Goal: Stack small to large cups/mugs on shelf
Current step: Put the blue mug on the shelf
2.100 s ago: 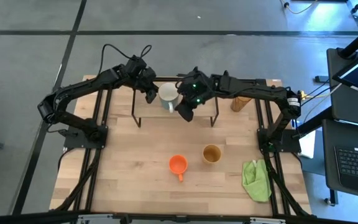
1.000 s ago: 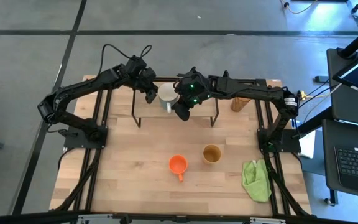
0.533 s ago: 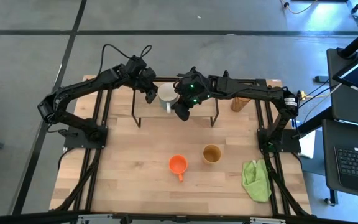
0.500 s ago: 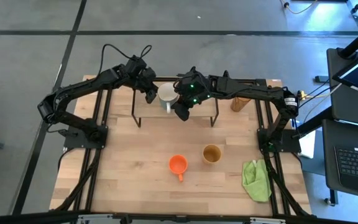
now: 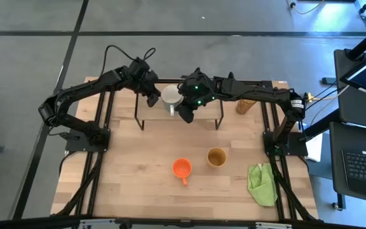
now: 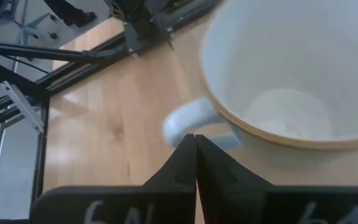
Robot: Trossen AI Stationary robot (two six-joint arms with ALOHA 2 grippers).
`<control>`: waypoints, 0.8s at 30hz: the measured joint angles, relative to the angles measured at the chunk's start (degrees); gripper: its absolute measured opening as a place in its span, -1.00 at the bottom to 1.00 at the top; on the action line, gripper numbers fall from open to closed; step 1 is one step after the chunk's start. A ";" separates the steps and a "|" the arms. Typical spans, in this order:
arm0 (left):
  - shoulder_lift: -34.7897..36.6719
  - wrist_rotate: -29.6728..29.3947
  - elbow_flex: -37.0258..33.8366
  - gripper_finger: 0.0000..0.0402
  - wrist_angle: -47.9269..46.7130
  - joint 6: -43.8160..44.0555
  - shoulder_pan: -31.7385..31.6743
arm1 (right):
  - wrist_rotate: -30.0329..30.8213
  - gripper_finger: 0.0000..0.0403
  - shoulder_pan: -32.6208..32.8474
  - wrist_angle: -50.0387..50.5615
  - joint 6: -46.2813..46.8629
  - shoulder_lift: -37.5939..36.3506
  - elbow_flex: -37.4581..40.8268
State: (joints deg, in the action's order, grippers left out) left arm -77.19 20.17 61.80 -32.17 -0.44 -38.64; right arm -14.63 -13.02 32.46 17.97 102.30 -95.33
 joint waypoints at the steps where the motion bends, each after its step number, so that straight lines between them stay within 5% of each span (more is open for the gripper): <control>1: 0.00 -0.48 0.00 -1.00 -0.87 -0.39 -0.14 | 0.02 -0.99 -0.26 0.52 -0.09 0.00 0.00; 13: 1.55 -2.53 -0.02 -1.00 -2.15 -1.26 -0.43 | 2.74 -0.99 -2.96 10.33 -5.04 0.00 0.00; 24: 1.55 -2.51 -0.02 -1.00 -2.13 0.00 2.08 | 5.04 -0.99 -6.29 8.93 -6.25 0.00 0.00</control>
State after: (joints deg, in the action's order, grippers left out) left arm -75.64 17.67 61.78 -34.29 -0.44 -36.56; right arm -9.59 -19.31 41.39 11.71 102.30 -95.33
